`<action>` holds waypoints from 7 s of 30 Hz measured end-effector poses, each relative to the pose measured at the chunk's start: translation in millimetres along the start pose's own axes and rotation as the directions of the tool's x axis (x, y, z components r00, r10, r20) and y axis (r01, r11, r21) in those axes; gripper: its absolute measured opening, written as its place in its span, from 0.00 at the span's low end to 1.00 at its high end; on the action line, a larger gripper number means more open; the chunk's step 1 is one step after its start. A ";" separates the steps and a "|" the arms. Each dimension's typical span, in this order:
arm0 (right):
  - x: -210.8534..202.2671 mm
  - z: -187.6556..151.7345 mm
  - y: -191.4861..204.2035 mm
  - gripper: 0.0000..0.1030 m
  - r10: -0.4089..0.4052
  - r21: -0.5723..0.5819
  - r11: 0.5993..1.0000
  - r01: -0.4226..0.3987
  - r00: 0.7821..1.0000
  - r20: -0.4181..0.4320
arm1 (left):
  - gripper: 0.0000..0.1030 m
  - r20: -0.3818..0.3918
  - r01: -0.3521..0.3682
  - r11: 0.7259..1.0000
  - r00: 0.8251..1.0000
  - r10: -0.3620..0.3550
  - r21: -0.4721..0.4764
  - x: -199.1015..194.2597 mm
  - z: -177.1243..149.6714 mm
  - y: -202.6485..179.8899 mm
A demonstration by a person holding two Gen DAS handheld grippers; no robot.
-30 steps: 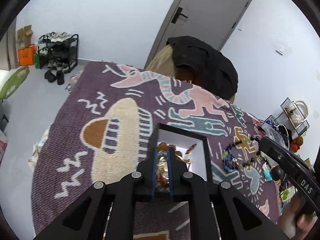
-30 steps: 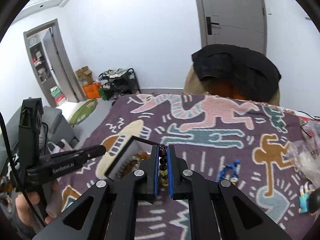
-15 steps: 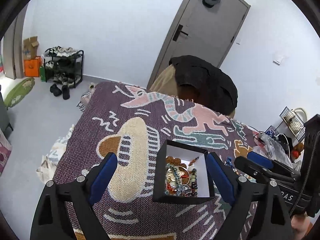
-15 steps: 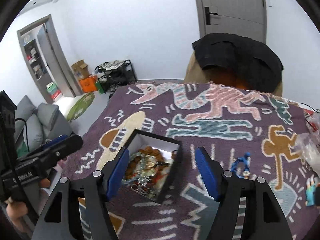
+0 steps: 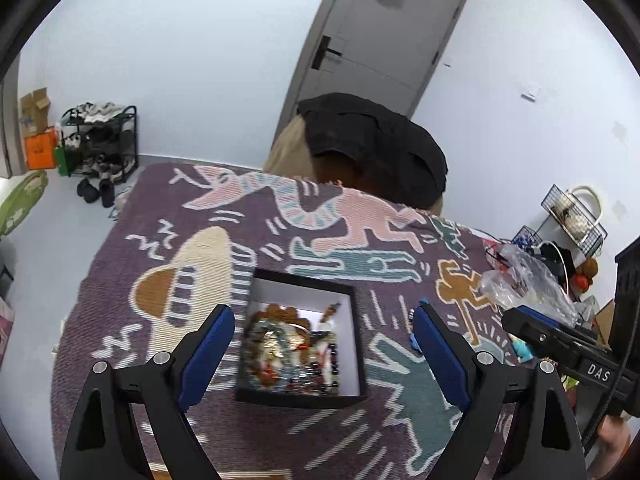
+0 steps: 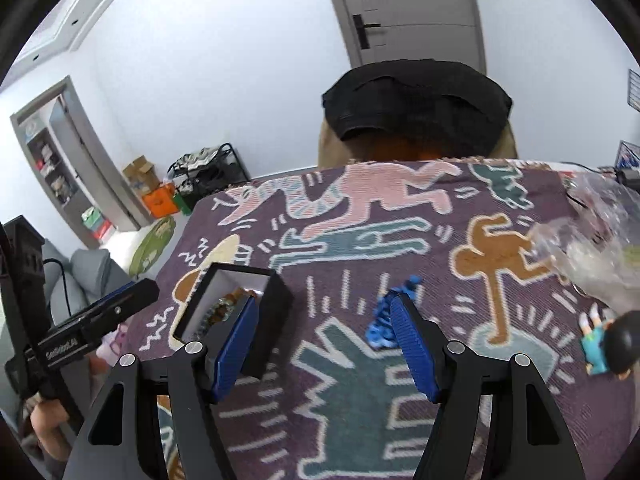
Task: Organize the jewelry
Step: 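Grasp the blue braided bracelet with the left tool and lift it, then carry the blue bracelet toward the box with the left tool while the right tool grasps the small silver ring, then lower the blue bracelet into the black box with the left tool while the right tool holds the ring, then open the left tool over the box and lower the ring into it with the right tool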
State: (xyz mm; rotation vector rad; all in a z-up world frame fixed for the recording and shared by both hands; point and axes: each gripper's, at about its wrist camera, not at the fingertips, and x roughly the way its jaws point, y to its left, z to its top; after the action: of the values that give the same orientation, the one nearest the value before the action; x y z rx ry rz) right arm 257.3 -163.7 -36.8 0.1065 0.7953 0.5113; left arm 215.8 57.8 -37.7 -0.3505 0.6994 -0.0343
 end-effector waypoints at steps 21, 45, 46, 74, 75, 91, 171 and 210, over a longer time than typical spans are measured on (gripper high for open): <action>-12.1 -30.0 -100.5 0.66 -0.027 0.150 0.988 0.027 1.000 -0.007 | 0.86 -0.124 0.083 0.964 0.991 -0.053 0.251 51.1 -26.3 -112.6; -3.5 -58.6 -173.1 0.66 -0.059 0.271 0.961 0.059 0.998 -0.011 | 0.33 -0.272 0.013 0.978 0.961 0.045 0.207 163.2 -34.9 -130.4; -2.7 -58.9 -173.6 0.66 -0.059 0.272 0.961 0.061 0.998 -0.013 | 0.31 -0.273 0.003 0.980 0.961 0.052 0.197 168.1 -32.6 -127.6; 60.4 -52.4 -115.1 0.41 -0.093 0.083 0.991 0.105 0.986 -0.138 | 0.08 -0.202 0.086 0.976 0.978 -0.045 0.200 118.6 -17.0 -125.2; 62.2 -51.2 -115.1 0.39 -0.091 0.087 0.991 0.105 0.985 -0.145 | 0.08 -0.195 0.085 0.976 0.980 -0.045 0.200 113.7 -15.5 -123.2; 86.6 -44.4 -106.8 0.21 -0.124 0.070 0.987 0.148 0.954 -0.273 | 0.08 -0.131 0.067 0.989 0.990 -0.050 0.133 75.6 -1.8 -80.8; 89.2 1.4 87.4 0.62 -0.063 -0.240 0.970 0.030 0.989 -0.133 | 0.11 -0.108 -0.067 0.994 0.992 0.057 -0.088 21.9 -9.4 76.6; -109.6 -57.8 -24.4 0.84 -0.064 0.040 0.998 0.056 0.970 0.233 | 0.95 0.117 -0.006 0.991 0.993 -0.010 0.134 -57.6 -36.3 -52.4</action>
State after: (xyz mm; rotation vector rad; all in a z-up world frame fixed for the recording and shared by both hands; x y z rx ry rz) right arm 162.1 -242.8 -12.3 0.1696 0.5738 0.4193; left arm 153.0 5.9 -10.4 -0.2225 0.5768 -0.0617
